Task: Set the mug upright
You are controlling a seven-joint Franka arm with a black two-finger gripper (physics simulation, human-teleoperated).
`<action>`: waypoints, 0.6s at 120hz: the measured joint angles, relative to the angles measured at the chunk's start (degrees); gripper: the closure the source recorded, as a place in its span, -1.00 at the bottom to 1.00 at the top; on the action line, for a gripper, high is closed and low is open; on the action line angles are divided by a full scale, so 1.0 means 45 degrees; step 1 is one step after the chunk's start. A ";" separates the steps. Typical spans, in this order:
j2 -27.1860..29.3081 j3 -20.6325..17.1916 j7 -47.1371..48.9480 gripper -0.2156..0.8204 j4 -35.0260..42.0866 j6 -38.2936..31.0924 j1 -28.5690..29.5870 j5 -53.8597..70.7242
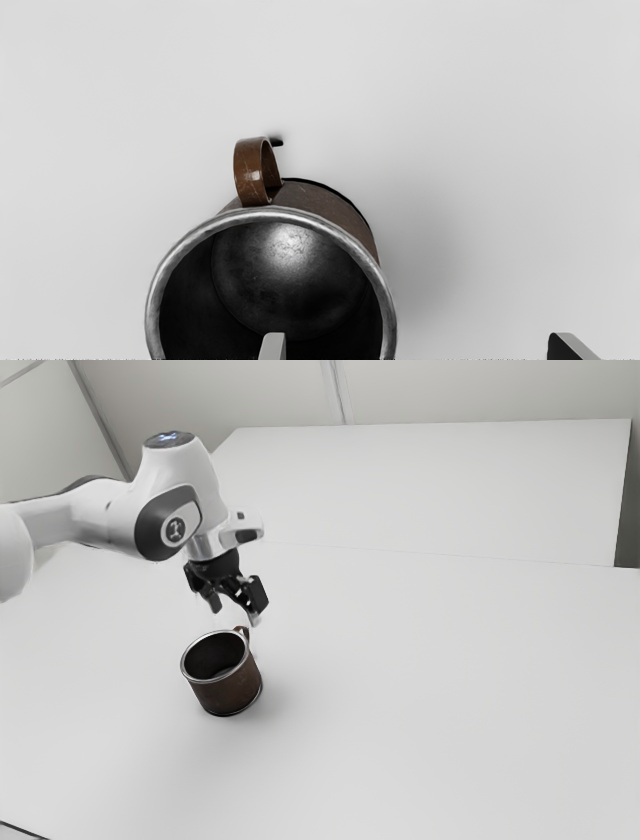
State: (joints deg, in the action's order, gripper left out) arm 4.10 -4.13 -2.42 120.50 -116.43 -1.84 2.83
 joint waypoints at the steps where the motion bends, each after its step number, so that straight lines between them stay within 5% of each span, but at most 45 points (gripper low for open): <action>1: -0.0023 -0.0003 0.0010 -0.52 -0.0113 0.0092 -0.0004 0.0000; 72: -0.0820 -0.0022 0.0591 -0.58 -0.5152 0.4623 -0.0333 -0.0173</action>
State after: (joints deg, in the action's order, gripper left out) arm 0.41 -4.23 0.23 97.31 -95.62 -3.34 2.06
